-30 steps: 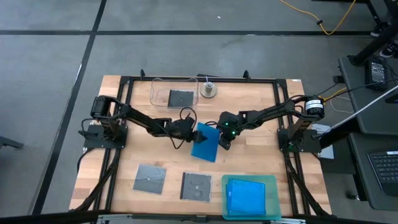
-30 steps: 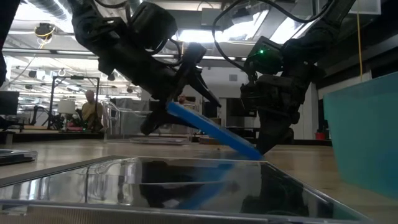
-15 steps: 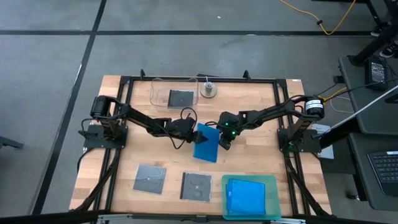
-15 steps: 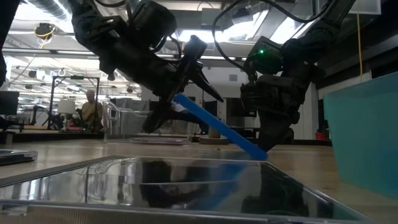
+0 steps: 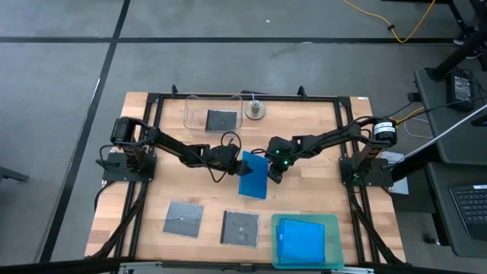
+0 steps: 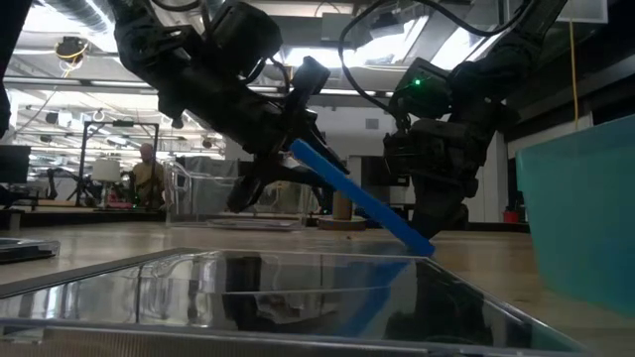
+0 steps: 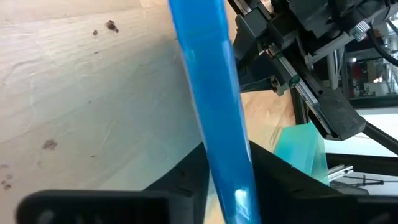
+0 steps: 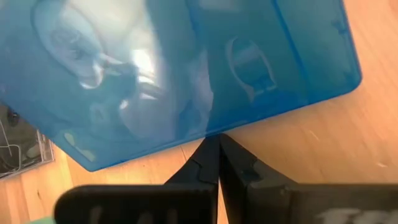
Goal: Pick & place jewel cases by type
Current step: Put the blue cd case into the green bin
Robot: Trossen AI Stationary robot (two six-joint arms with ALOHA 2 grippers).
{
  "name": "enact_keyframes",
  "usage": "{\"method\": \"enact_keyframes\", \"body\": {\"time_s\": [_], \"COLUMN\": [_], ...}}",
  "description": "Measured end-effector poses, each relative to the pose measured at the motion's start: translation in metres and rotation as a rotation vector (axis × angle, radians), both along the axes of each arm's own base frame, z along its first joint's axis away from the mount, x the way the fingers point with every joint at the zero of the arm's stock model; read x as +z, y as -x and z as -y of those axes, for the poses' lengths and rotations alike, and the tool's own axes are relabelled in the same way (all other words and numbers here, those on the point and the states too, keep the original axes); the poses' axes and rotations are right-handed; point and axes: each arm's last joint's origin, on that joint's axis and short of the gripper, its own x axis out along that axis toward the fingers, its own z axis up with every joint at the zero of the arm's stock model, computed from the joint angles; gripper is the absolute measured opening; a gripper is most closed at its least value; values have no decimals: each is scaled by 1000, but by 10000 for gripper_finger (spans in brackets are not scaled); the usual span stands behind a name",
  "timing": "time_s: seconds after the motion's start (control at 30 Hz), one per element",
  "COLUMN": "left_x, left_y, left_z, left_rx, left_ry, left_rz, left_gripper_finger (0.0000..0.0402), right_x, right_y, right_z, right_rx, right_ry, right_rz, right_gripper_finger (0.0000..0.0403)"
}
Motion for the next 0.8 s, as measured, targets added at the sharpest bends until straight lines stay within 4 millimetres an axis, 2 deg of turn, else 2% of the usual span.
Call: {"method": "enact_keyframes", "body": {"time_s": [0.33,0.5,0.63,0.8], "left_x": [1,8,14,23], "left_y": [0,0,2,3], "left_z": [0,0,-1,-6], "left_rx": [2,-44,-62,-73], "left_ry": [-5,-38,-63,-85], "left_rz": [0,37,49,70], "left_gripper_finger": [25,13,14,14], "right_x": [1,5,14,36], "right_y": [2,7,16,30], "right_z": [0,2,8,18], "right_rx": [18,28,-1,-50], "right_ry": [12,21,73,162], "right_rz": [-15,-39,-72,-86], "right_gripper_finger": [8,9,9,9]}}
